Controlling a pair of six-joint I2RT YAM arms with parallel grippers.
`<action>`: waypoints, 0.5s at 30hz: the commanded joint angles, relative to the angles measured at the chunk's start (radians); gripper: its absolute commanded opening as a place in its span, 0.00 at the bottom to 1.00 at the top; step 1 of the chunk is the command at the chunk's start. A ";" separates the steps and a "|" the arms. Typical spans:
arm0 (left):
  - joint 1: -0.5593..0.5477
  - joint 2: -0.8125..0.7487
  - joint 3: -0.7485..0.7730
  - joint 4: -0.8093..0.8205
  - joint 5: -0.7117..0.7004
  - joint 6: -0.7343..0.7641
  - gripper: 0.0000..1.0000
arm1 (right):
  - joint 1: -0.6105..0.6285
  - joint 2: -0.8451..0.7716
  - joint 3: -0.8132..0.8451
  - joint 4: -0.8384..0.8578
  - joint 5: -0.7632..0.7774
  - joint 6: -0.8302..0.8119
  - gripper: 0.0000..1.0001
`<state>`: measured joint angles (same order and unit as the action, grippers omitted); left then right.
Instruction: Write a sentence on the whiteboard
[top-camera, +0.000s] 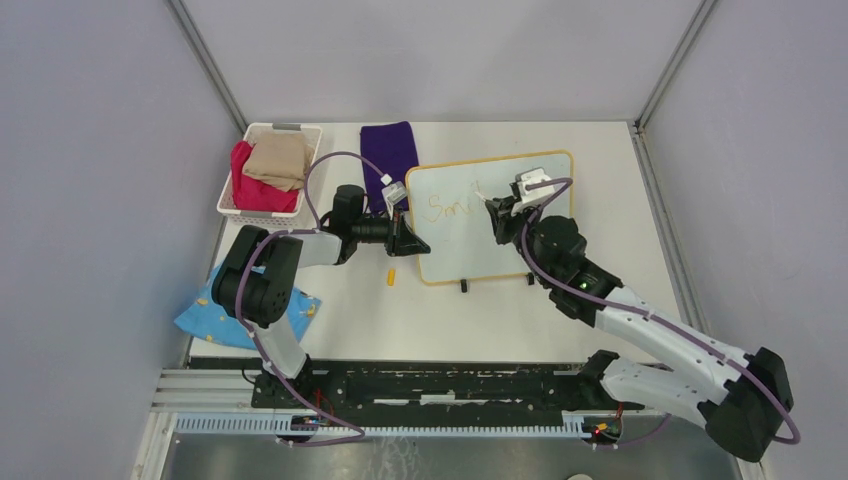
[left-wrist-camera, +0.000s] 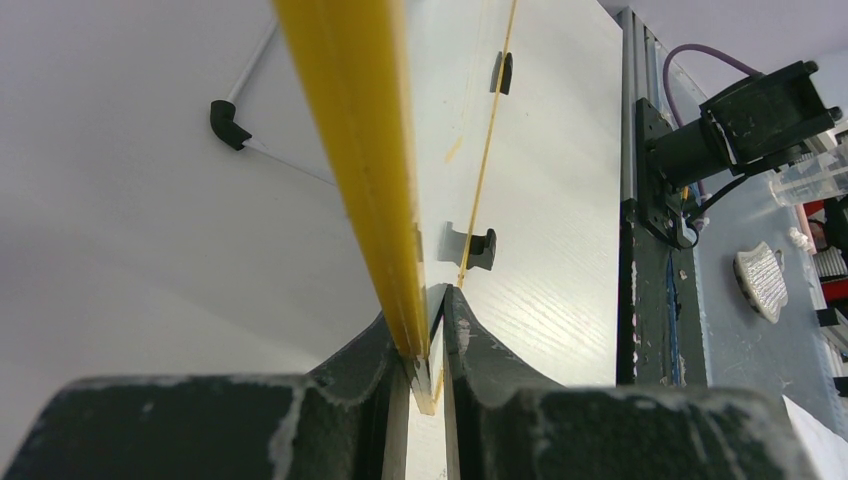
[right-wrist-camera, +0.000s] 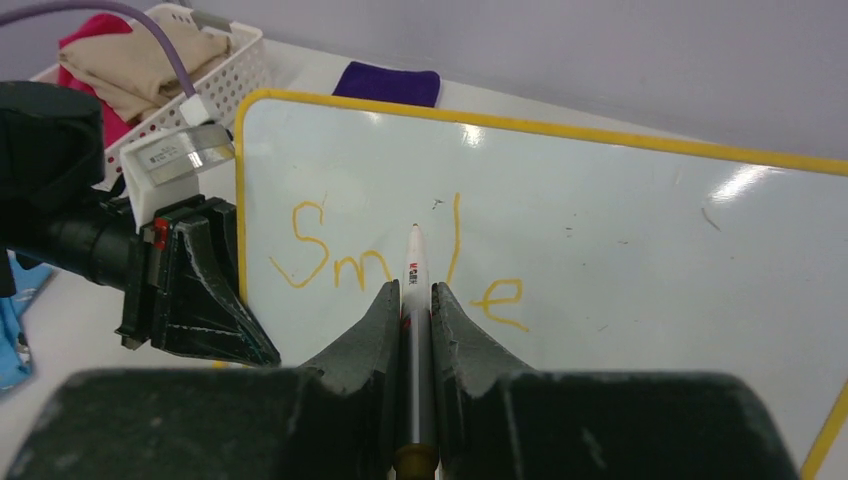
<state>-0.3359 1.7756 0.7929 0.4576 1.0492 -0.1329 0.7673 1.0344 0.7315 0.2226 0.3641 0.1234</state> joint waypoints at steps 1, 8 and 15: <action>-0.034 0.053 -0.025 -0.138 -0.178 0.127 0.02 | -0.006 -0.118 -0.023 -0.020 0.009 0.014 0.00; -0.034 0.048 -0.024 -0.143 -0.188 0.127 0.02 | -0.033 -0.233 -0.133 -0.093 0.169 0.022 0.00; -0.034 0.053 -0.022 -0.145 -0.194 0.127 0.02 | -0.063 -0.219 -0.168 -0.101 0.160 0.048 0.00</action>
<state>-0.3363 1.7744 0.7952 0.4500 1.0470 -0.1329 0.7143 0.8127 0.5625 0.1081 0.5003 0.1501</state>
